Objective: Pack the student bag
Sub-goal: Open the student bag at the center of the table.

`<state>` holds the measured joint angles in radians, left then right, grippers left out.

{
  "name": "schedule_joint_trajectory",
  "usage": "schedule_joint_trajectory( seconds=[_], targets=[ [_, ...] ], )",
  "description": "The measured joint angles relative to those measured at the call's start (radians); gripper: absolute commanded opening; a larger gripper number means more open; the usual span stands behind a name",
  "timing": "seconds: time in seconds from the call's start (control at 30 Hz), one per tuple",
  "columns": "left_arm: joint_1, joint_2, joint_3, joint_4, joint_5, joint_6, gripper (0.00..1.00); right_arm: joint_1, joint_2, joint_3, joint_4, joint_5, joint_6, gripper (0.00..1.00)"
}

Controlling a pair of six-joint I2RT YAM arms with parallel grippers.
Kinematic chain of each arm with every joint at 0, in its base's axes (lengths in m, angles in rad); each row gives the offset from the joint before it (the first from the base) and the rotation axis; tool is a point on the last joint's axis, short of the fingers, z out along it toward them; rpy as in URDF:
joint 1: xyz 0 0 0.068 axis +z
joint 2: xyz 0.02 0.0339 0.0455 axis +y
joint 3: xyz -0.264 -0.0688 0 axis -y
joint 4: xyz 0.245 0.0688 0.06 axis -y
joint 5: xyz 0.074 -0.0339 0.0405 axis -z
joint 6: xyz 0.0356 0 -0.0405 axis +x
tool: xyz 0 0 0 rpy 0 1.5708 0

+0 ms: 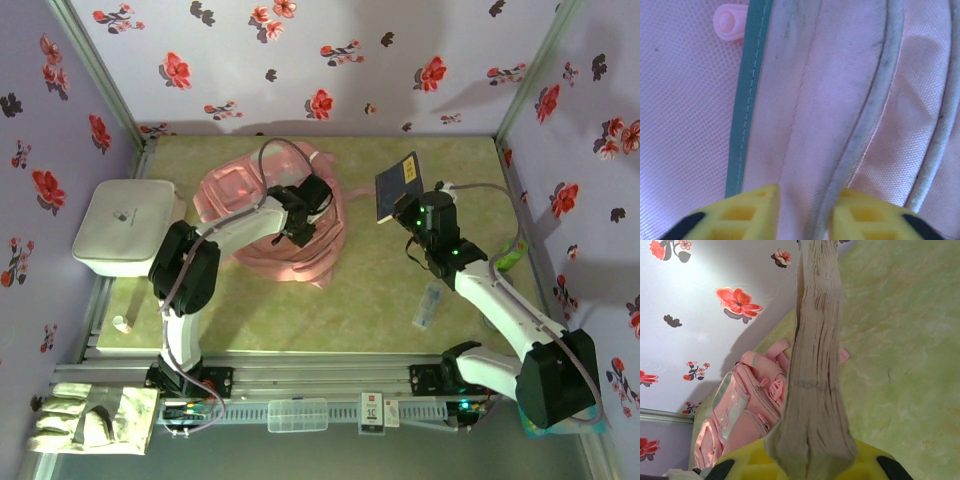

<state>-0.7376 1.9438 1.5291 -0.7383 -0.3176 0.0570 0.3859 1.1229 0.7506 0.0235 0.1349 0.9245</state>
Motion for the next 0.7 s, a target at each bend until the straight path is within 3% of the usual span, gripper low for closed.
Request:
schedule_joint_trajectory(
  seconds=[0.03, 0.07, 0.47, 0.7],
  targets=[
    [0.000, -0.008, 0.000, 0.003, -0.010, -0.006, 0.04, -0.001, 0.000, 0.000, 0.000, 0.000, 0.000, 0.03],
    [0.000, -0.018, 0.000, 0.005, -0.026, -0.010, 0.00, -0.002, 0.000, 0.000, 0.000, 0.000, 0.000, 0.03],
    [0.019, -0.191, 0.024, 0.087, -0.120, -0.028, 0.00, -0.003, -0.034, -0.043, -0.011, -0.019, -0.005, 0.03],
    [0.027, -0.233, 0.041, 0.209, -0.136, -0.028, 0.00, -0.005, -0.062, -0.085, 0.036, -0.167, -0.016, 0.04]
  ],
)
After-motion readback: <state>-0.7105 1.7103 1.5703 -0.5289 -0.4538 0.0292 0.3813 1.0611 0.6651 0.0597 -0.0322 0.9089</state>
